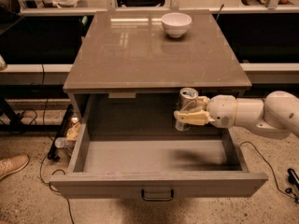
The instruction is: Place redbull can into top drawer
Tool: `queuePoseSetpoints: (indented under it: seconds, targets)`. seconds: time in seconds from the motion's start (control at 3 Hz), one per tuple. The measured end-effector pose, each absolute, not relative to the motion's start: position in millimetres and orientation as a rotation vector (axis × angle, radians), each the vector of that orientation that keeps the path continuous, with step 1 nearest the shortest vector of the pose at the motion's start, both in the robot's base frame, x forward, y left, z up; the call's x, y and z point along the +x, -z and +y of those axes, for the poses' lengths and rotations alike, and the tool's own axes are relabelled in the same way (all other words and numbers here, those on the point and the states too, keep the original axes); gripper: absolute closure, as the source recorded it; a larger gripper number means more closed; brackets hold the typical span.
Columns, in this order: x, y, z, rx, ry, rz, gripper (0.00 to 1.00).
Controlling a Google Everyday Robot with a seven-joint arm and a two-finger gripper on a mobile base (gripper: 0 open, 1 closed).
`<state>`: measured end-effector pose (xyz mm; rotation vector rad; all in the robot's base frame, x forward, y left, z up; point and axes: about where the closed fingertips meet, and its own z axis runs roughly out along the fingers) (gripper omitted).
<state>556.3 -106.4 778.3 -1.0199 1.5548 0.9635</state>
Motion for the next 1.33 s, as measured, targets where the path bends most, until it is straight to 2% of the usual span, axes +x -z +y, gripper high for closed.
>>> queuePoseSetpoints:
  seconds: [1.33]
  targets:
    - [549,-695,-58,-1.035,-0.996,1.487,1.00]
